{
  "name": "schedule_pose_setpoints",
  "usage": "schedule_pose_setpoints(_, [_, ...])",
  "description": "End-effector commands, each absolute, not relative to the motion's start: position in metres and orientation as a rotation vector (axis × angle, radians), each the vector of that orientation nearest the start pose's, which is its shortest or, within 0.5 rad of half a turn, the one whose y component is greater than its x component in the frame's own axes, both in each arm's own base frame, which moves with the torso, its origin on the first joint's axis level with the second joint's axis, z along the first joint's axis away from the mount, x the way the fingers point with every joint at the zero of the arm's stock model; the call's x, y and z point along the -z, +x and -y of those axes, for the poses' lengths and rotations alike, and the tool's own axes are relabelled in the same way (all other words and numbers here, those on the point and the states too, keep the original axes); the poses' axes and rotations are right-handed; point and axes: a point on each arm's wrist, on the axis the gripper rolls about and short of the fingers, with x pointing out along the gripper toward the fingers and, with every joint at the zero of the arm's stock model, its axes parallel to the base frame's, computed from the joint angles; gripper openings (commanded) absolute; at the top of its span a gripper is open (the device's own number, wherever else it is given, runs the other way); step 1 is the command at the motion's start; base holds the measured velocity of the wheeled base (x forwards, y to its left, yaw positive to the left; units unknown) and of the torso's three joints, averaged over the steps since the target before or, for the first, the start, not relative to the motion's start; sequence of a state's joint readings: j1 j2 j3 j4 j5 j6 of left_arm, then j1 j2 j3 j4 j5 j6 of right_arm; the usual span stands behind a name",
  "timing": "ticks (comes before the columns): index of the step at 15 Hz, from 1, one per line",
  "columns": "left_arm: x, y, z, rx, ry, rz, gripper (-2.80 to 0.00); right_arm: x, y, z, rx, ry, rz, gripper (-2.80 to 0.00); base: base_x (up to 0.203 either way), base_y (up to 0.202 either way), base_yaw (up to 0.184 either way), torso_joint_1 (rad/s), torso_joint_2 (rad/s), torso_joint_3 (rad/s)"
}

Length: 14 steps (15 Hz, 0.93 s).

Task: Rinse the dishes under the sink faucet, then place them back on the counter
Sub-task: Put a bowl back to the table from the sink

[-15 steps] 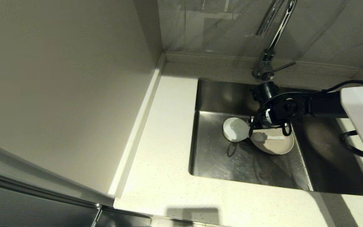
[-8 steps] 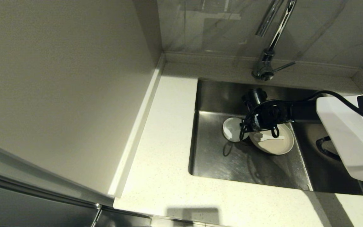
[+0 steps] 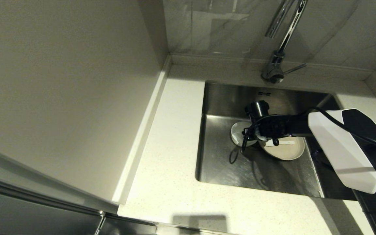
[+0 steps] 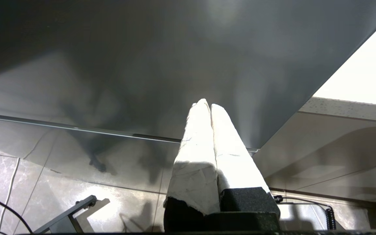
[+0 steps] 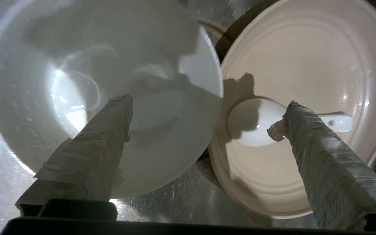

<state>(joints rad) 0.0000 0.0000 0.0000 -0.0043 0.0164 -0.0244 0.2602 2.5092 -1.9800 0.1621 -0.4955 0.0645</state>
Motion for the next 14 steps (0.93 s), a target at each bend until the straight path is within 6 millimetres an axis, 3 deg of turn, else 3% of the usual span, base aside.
schedule_pose_setpoints(1, [-0.0759,-0.0230,-0.0004,-0.017,-0.025,0.008,-2.80,-0.0823,0.4945,-0.1208,0.249,-0.201,-0.651,0.00,0.000,0.000,0.000,0.000,0.00,0.000])
schedule_pose_setpoints(3, [-0.0759,-0.0230,-0.0004,-0.017,-0.025,0.008,-2.80,-0.0799,0.4946,-0.1217,0.245,-0.205,-0.657,0.00,0.000,0.000,0.000,0.000,0.00,0.000])
schedule_pose_setpoints(4, [-0.0759,-0.0230,-0.0004,-0.017,-0.025,0.008,-2.80,-0.0798,0.4943,-0.1224,0.244,-0.206,-0.658,-0.33,0.000,0.000,0.000,0.000,0.00,0.000])
schedule_pose_setpoints(5, [-0.0759,-0.0230,-0.0004,-0.017,-0.025,0.008,-2.80,-0.0798,0.4943,-0.1224,0.243,-0.210,-0.659,-2.80,0.000,0.000,0.000,0.000,0.00,0.000])
schedule_pose_setpoints(14, [-0.0759,-0.0230,-0.0004,-0.017,-0.025,0.008,-2.80,-0.0799,0.4911,-0.1273,0.217,-0.242,-0.669,-2.80,0.000,0.000,0.000,0.000,0.00,0.000])
